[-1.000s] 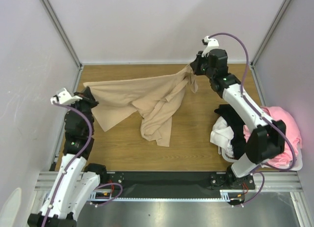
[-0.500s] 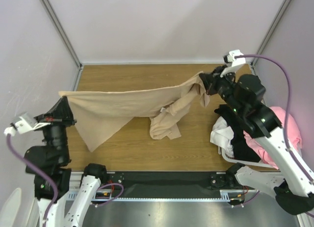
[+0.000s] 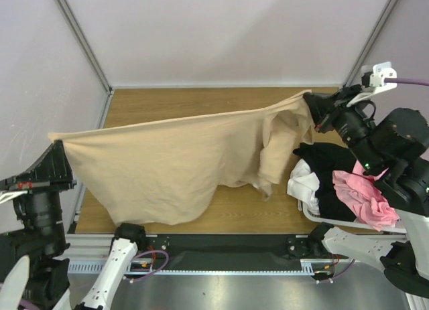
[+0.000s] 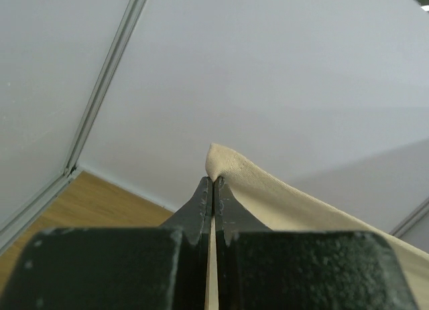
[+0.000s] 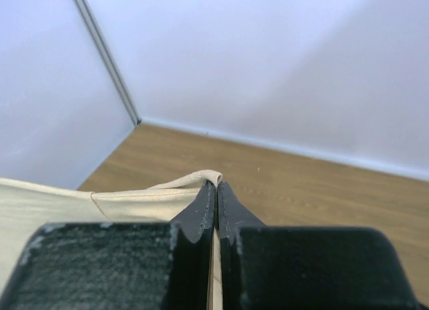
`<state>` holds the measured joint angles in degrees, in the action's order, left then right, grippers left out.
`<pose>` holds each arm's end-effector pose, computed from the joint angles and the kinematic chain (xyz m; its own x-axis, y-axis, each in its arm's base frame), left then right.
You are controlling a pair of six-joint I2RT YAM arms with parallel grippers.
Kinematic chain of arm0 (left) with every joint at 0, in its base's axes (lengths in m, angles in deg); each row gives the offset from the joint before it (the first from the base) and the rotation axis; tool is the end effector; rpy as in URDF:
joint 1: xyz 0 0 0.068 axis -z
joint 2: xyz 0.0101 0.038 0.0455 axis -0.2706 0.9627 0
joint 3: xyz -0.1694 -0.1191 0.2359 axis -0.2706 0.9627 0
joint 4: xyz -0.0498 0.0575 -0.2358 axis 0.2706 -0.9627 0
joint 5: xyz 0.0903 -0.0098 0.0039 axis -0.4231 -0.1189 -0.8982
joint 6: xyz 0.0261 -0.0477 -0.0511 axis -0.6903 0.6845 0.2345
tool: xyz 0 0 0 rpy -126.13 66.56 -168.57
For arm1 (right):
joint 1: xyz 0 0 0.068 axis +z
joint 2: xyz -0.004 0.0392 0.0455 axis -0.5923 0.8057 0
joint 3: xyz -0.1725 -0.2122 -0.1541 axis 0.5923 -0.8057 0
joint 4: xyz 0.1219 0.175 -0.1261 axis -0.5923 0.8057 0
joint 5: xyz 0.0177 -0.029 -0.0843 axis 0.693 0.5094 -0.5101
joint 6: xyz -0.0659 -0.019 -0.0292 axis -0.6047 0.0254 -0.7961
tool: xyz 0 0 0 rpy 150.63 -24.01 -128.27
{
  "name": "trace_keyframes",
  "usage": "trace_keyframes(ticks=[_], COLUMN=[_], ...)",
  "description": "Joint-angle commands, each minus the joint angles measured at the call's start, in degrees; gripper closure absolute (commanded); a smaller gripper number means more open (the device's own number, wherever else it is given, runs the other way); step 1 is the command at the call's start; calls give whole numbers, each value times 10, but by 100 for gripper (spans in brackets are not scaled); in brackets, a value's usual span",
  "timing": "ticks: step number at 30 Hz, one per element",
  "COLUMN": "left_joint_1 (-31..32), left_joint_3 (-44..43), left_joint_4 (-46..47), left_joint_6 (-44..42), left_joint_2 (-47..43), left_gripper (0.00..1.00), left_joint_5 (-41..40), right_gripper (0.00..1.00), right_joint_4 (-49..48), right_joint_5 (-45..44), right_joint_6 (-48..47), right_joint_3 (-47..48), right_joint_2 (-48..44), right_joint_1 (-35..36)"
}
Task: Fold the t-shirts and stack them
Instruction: Flatten the tshirt out
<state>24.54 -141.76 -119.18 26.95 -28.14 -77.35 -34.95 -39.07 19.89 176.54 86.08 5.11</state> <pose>-0.0653 0.0314 0.5114 0.4402 -0.4527 -0.7754 0.0229 0.8690 -0.4944 0.0915 0.0567 0.5810 0.0276 0.1287 -0.9913 -0.4208 0.9010 0.1053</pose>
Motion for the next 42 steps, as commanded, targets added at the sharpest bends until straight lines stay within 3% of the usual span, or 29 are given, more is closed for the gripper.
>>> trace_keyframes(ticks=[1,6,14,22,30,37,42], left_joint_1=[-4,-4,-4,-12,-51,-77,-82], left_joint_3=[-3,66,195,291,278,185,125], left_joint_4=[-32,-8,96,265,407,458,502], left_joint_6=[21,65,104,133,114,71,11], left_joint_2=[64,99,186,323,512,682,798], left_gripper=[100,100,100,100,100,100,100], left_joint_5=[-64,-102,-170,-217,-184,-168,-109], right_gripper=[100,100,100,100,100,100,100], right_joint_4=[3,-34,-149,-285,-342,-375,-353], right_joint_5=[-62,-98,106,158,193,208,236], right_joint_6=[-40,-71,-28,-79,-98,-142,-187], right_joint_3=[32,8,-79,-134,-47,44,122], right_joint_2=[31,93,176,333,508,632,712], right_joint_1=[-1,-6,-172,-192,-224,-227,-229])
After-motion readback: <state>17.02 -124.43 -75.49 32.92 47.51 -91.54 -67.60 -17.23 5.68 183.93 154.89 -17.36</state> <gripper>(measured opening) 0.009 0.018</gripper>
